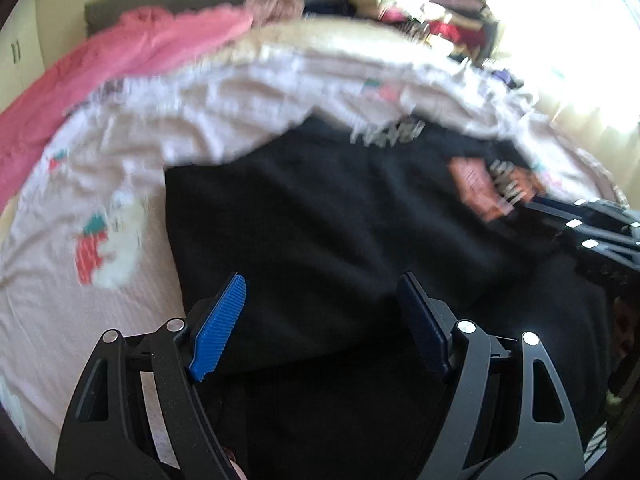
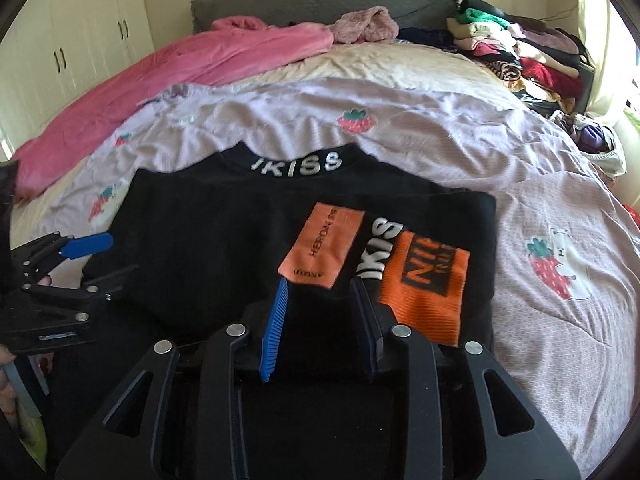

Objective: Fold small clothes

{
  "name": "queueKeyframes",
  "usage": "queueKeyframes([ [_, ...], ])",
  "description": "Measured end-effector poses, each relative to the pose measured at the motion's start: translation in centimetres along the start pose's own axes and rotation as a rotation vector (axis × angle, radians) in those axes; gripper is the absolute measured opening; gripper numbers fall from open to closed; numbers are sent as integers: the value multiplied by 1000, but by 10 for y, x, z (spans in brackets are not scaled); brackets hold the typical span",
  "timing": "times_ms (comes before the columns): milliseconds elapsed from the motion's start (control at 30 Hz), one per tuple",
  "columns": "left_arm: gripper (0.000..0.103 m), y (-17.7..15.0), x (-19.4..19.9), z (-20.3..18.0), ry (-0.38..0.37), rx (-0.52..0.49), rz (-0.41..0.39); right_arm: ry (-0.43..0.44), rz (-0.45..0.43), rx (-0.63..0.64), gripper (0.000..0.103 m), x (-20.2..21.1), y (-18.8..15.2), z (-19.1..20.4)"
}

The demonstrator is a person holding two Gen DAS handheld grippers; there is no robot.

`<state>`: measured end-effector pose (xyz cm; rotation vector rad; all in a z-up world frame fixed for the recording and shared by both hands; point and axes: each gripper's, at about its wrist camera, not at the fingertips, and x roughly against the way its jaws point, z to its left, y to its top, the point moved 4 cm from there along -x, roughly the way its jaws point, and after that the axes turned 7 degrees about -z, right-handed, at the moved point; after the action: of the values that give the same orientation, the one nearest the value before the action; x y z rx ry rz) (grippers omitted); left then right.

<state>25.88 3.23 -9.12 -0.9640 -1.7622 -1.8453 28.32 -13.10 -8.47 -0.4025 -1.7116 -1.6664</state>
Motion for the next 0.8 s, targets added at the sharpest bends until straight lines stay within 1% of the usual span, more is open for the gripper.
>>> queueKeyframes([
  [67,72,-5,-4,9,-6,31,13,-6,37,3,34,-8,-6,-3],
  [133,72,-6,-3,15,-37,74,19,-15,63,4,32,-14,-12,-8],
  [333,72,-9,-1,14,-28,54,19,-10,76,-26,32,-21,-18,-12],
  [533,72,-10,0,12,-26,66,14,-11,70,-46,32,-19,-19,-12],
  [667,72,-11,2,13,-26,71,13,-8,54,-61,34,-13,-18,-11],
  [800,72,-10,8,14,-33,81,17,12,28,-72,47,-2,-18,-6],
])
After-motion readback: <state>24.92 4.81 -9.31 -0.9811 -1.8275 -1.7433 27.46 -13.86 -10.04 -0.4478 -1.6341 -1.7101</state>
